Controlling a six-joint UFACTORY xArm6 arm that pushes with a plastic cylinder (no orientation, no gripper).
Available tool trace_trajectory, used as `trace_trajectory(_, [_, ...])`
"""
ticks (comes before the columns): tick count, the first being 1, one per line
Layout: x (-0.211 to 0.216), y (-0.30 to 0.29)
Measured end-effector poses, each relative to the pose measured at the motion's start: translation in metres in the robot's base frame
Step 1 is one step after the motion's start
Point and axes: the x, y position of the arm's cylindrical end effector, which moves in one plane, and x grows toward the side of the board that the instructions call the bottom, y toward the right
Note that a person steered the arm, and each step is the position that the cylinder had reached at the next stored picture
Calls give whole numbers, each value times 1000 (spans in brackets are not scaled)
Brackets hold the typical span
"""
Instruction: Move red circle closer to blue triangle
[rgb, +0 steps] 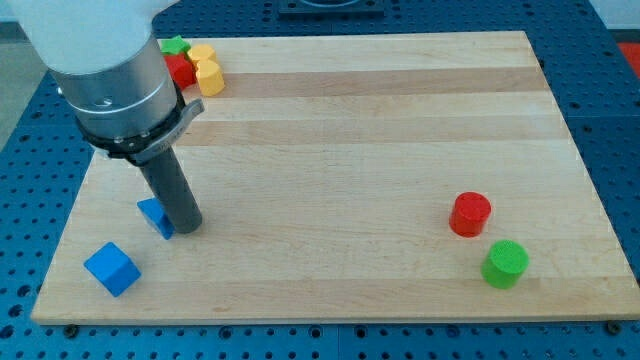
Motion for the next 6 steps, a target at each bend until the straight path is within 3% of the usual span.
trace_trajectory(1, [-14,0])
trace_trajectory(2, [-16,55])
trace_trajectory(4, [-40,301])
trace_trajectory(5, [-42,329])
trace_trajectory(6, [8,358])
